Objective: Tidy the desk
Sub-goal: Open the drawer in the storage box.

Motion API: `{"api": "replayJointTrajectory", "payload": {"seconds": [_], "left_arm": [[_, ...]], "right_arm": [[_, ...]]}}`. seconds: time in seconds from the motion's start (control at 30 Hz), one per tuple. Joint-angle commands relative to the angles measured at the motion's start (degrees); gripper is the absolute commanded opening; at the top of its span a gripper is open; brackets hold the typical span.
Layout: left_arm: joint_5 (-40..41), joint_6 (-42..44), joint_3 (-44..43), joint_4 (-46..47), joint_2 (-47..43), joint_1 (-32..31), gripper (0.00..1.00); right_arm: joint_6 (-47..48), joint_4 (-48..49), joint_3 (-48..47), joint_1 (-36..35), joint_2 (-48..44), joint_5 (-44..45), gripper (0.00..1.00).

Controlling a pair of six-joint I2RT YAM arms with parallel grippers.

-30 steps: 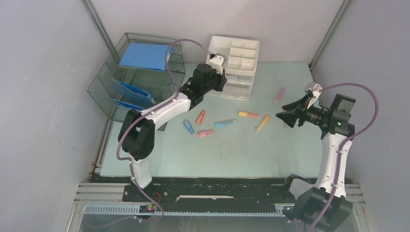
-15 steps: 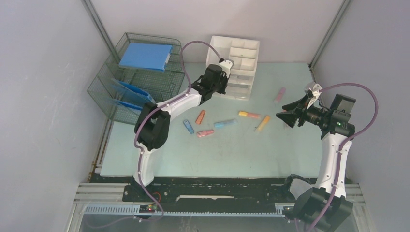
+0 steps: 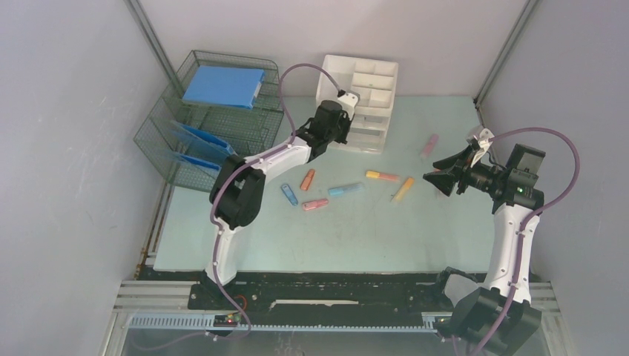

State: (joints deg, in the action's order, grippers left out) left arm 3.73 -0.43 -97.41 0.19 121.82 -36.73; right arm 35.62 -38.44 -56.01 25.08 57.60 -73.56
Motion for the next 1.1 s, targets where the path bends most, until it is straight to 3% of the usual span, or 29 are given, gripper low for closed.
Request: {"api": "replayJointTrajectory", "payload": {"seconds": [0.0, 0.6, 1.07], "left_arm": [[-0.9, 2.7, -2.0, 1.8, 1.4, -0.3, 0.25], [-12.6, 4.5, -0.3, -10.7, -2.0, -0.4, 0.23], [-11.5, 4.8, -3.4, -19.8, -6.6, -0.4, 0.24]], "right_arm": [[0.8, -0.2, -1.5, -0.2, 0.1, -0.4, 0.6], [0.7, -0.3, -1.4, -0.1, 0.0, -0.6, 0.6], [0.6, -0.3, -1.5, 0.1, -0.1, -0.8, 0.6]]}}
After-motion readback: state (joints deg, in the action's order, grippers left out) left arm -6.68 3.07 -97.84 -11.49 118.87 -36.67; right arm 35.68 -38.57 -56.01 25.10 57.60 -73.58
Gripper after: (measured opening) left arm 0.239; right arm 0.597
